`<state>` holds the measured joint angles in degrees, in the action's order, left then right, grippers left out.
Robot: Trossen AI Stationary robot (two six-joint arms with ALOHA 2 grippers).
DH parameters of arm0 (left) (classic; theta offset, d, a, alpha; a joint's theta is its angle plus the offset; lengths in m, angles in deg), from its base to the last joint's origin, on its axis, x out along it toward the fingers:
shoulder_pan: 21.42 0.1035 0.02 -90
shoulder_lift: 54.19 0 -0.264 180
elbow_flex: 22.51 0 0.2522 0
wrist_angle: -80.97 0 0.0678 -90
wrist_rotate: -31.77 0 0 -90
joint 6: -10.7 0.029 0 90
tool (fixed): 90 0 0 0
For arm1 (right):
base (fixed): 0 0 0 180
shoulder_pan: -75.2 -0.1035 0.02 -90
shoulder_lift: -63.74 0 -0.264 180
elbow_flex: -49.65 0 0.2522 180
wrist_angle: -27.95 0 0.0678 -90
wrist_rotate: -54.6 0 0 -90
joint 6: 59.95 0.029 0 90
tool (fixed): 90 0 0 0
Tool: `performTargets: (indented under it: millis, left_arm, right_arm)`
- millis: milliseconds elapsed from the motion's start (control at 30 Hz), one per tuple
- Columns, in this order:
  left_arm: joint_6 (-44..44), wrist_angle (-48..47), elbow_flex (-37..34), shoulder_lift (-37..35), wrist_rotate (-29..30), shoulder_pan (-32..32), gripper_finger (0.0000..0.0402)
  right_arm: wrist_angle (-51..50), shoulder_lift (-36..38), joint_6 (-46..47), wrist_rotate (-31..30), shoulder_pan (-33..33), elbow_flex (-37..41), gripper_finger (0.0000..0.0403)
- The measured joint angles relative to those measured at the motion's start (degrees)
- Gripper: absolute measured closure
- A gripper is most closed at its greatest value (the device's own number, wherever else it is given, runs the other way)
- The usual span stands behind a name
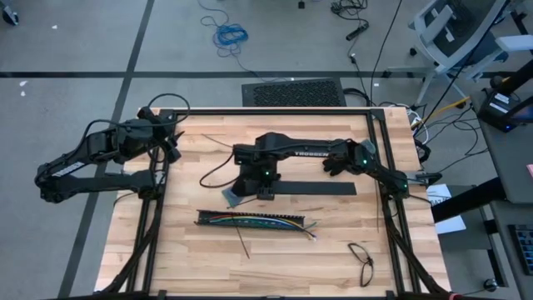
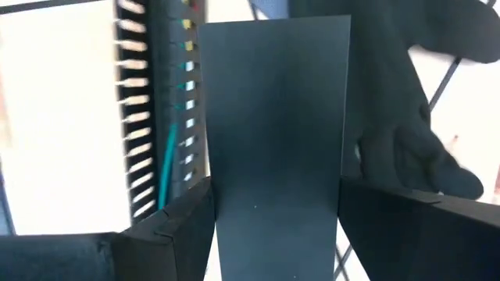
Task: Ziptie cables
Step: Close the cable duct
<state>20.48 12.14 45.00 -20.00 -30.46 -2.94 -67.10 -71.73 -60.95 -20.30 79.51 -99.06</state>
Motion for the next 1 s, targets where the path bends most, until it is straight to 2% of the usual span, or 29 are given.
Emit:
performTargets:
  millis: [100,333,467,867,1000]
  left_arm:
    - [0.0,0.0,0.0,0.0,-0.4,0.0,0.0200]
    - [0.0,0.1,0.0,0.0,-6.5,0.0,0.0200]
    - [0.0,0.1,0.0,0.0,-6.6,0.0,0.0200]
    - [0.1,0.0,0.0,0.0,-6.6,0.0,0.0200]
    - [-0.3,-2.6,0.0,0.0,-6.6,0.0,0.0200]
  right_arm:
    - [-1.1,2.0,1.1,-0.2,-0.6,0.0,0.0172]
    - [-3.7,6.5,6.9,-4.3,-2.2,0.0,0.0172]
    - [-6.2,7.8,10.3,-7.6,-4.6,0.0,0.0172]
    - [-8.6,8.3,22.4,-10.6,-14.3,0.0,0.0172]
    - [-8.4,8.3,24.9,-11.2,-17.2,1.0,0.0172]
